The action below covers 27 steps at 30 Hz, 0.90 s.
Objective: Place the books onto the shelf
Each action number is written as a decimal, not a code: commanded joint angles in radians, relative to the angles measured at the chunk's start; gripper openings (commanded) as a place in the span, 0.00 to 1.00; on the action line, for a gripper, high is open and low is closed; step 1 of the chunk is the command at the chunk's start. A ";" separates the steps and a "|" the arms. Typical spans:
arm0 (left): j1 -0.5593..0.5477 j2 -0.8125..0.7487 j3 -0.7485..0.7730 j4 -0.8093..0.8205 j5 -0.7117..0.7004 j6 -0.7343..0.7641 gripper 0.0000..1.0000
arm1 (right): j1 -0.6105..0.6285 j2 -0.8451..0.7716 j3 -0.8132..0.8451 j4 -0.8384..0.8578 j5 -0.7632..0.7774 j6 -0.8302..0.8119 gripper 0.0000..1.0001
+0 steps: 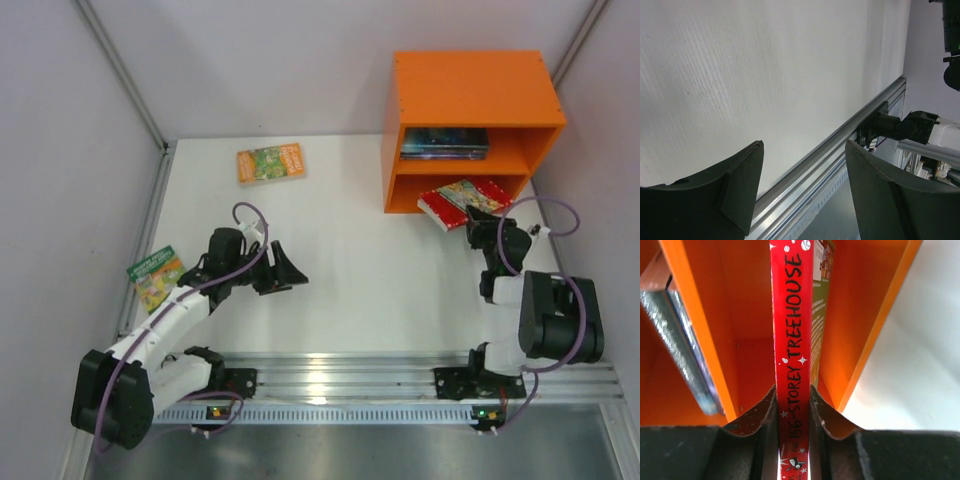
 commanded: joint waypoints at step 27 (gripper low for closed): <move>-0.001 -0.034 0.008 0.052 0.071 0.006 0.72 | 0.252 0.625 0.481 0.307 0.360 0.151 0.05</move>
